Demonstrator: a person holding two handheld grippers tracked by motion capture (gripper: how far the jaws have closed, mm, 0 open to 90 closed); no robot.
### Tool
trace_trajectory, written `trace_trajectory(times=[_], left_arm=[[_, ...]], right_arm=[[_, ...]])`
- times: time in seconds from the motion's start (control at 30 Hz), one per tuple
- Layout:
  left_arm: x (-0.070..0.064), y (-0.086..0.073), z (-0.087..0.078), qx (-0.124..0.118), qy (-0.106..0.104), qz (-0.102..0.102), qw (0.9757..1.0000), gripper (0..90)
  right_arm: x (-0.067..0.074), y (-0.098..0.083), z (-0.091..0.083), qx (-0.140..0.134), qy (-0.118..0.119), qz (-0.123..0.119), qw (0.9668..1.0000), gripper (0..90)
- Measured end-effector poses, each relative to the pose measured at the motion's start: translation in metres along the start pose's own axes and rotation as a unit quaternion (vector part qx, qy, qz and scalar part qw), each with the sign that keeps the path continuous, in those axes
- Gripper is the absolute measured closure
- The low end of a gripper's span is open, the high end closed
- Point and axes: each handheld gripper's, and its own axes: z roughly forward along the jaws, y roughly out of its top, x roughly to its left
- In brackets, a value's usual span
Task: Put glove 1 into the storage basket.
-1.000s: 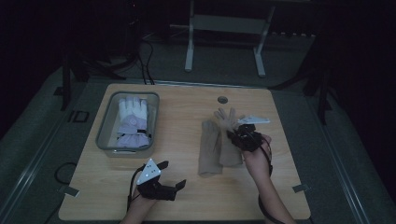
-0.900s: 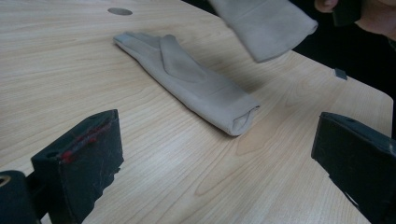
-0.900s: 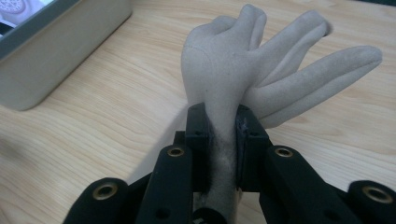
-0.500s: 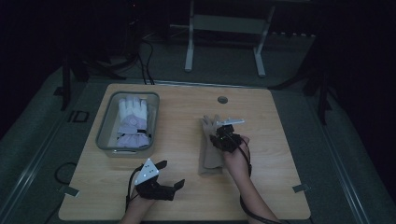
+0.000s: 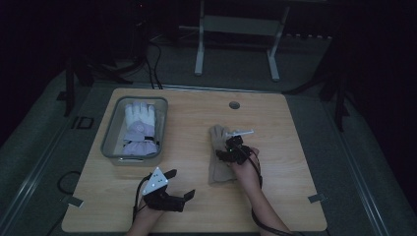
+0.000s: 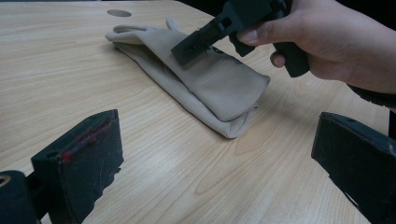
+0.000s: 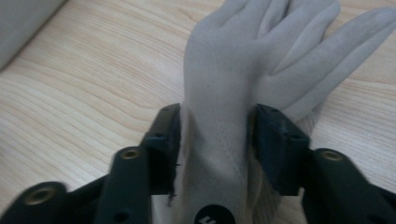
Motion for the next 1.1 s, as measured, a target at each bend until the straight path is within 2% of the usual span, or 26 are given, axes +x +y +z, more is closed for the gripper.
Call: trace_trajectory(times=[0.1,0.17,0.23,0.3,0.33,0.4,0.5,0.6,0.63,0.7,0.73,0.77,0.9,0.97,1.03,1.1], left_arm=[[0.000,0.000,0.000,0.001,0.000,0.000,1.0000,2.4],[0.000,0.000,0.000,0.003,-0.001,0.002,1.0000,2.4],[0.000,0.000,0.000,0.002,-0.001,0.003,1.0000,2.4],[0.000,0.000,-0.001,0.001,-0.001,0.003,1.0000,2.4],[0.000,0.000,-0.001,0.001,-0.001,0.001,1.0000,2.4],[0.000,0.000,0.000,0.001,-0.001,0.001,1.0000,2.4],[0.000,0.000,0.000,0.003,-0.001,0.004,1.0000,2.4],[-0.001,0.000,0.001,0.003,0.000,0.004,1.0000,2.4],[-0.001,0.000,0.001,0.004,-0.001,0.004,1.0000,2.4],[-0.001,0.000,0.001,0.004,-0.002,0.005,1.0000,2.4],[-0.001,0.000,0.001,0.004,-0.002,0.005,1.0000,2.4],[-0.001,0.000,0.002,0.004,-0.001,0.004,1.0000,2.4],[-0.001,0.000,0.002,0.006,-0.002,0.004,1.0000,2.4],[-0.002,0.000,0.002,0.006,-0.002,0.005,1.0000,2.4],[-0.001,0.000,0.002,0.007,-0.002,0.004,1.0000,2.4],[-0.001,0.000,0.002,0.006,-0.002,0.003,1.0000,2.4]], right_arm=[[0.002,0.003,-0.006,-0.009,0.014,0.006,0.9998,43.3],[0.004,0.006,-0.009,-0.011,0.013,0.000,0.9999,40.3],[0.006,0.006,-0.013,-0.009,-0.002,-0.022,0.9997,40.7],[0.009,0.006,-0.021,-0.011,-0.029,-0.043,0.9986,44.8],[0.010,0.006,-0.028,-0.019,-0.025,-0.047,0.9984,45.3],[0.014,0.004,-0.036,-0.020,-0.001,-0.058,0.9981,49.2],[0.022,-0.007,-0.041,0.001,0.033,-0.081,0.9961,51.4],[0.028,-0.020,-0.035,0.040,0.047,-0.106,0.9924,54.3],[0.029,-0.024,-0.032,0.053,0.044,-0.113,0.9912,56.2],[0.029,-0.028,-0.029,0.061,0.043,-0.119,0.9901,56.4],[0.030,-0.036,-0.020,0.085,0.055,-0.125,0.9870,56.6],[0.031,-0.039,-0.017,0.092,0.057,-0.131,0.9855,55.6],[0.037,-0.042,-0.015,0.087,0.043,-0.158,0.9827,56.7],[0.039,-0.042,-0.015,0.091,0.038,-0.167,0.9811,62.5],[0.040,-0.041,-0.015,0.094,0.040,-0.160,0.9818,78.0],[0.040,-0.041,-0.015,0.093,0.042,-0.153,0.9830,87.2]])
